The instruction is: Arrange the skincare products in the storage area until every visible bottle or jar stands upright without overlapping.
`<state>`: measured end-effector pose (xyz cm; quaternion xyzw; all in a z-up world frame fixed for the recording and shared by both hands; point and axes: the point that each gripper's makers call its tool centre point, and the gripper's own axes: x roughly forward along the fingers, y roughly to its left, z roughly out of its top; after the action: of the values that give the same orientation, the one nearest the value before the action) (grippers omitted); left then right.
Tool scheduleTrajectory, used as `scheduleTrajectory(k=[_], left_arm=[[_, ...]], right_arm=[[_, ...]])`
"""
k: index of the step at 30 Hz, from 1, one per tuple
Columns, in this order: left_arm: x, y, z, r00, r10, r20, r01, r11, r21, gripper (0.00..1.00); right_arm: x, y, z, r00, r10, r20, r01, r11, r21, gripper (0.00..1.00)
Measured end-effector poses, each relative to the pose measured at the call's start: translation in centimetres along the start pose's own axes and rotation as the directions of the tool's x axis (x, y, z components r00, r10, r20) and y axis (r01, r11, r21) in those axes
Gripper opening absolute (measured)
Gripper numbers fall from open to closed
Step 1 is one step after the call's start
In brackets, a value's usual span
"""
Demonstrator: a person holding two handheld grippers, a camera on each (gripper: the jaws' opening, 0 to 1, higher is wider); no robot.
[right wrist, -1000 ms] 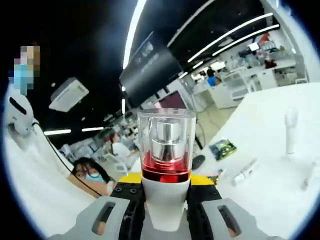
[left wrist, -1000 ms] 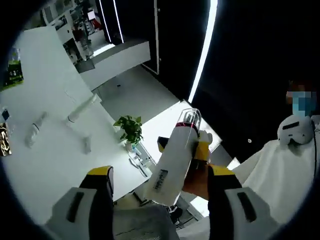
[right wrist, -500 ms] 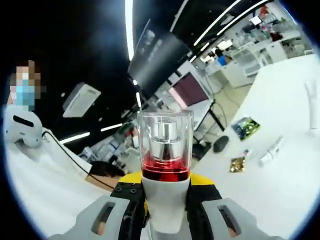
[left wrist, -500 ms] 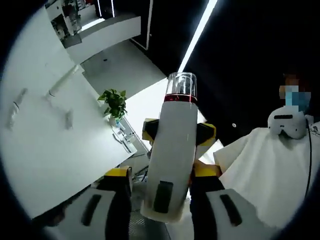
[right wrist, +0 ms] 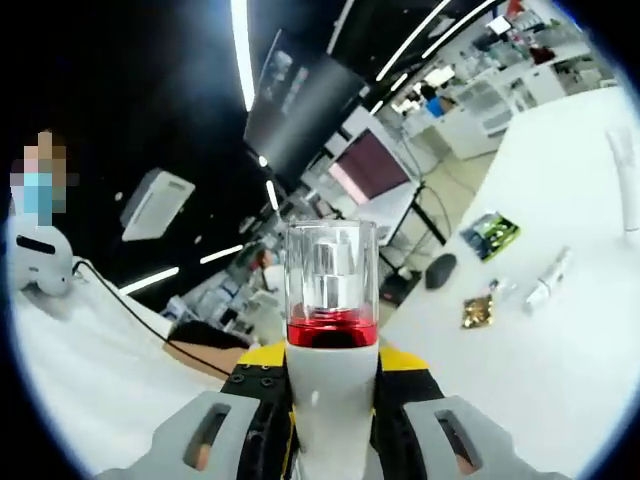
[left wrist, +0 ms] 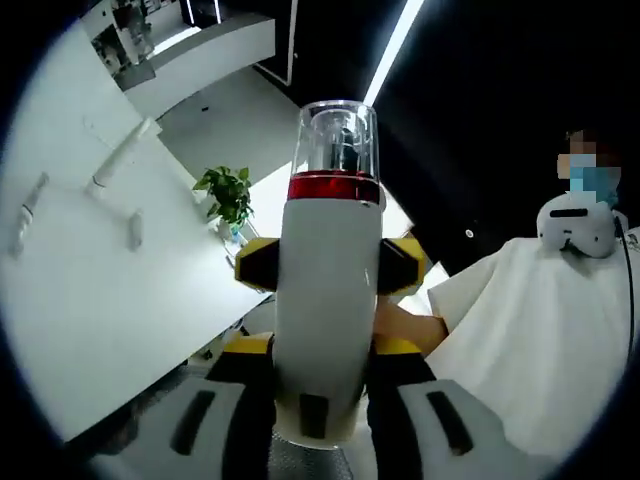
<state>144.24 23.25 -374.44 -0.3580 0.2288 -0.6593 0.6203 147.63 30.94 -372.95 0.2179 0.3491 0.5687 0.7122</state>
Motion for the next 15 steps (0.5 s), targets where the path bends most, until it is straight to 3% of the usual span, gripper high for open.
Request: scheduleTrajectory(k=[3,9,12,15], left_arm=[[-0.1,-0.2,0.0,1.0,0.008,-0.006,-0.008,1.0,0.012,0.28],[-0.9,0.0,1.3,0.998,0.035,0.047,-0.036,0.999,0.007,0.27],[-1.1,0.9,1.2,0.995,0.093,0.036,-0.094,0.995,0.037,0.27],[-1.6,2.4,1.1,0.983,0.179,0.028,-0.18,0.983,0.027,0.27]], right_arm=[[0.1,0.1,0.0,1.0,0.002,0.009,-0.002,1.0,-0.003,0.26],[0.4,-0.2,1.4,0.994,0.001,0.111,-0.004,1.0,0.027,0.27],[0.8,-0.4,1.4,0.993,-0.015,0.116,0.015,1.0,0.0,0.28],[1.4,-1.4,1.3,0.99,-0.087,0.106,0.093,0.994,-0.05,0.32]])
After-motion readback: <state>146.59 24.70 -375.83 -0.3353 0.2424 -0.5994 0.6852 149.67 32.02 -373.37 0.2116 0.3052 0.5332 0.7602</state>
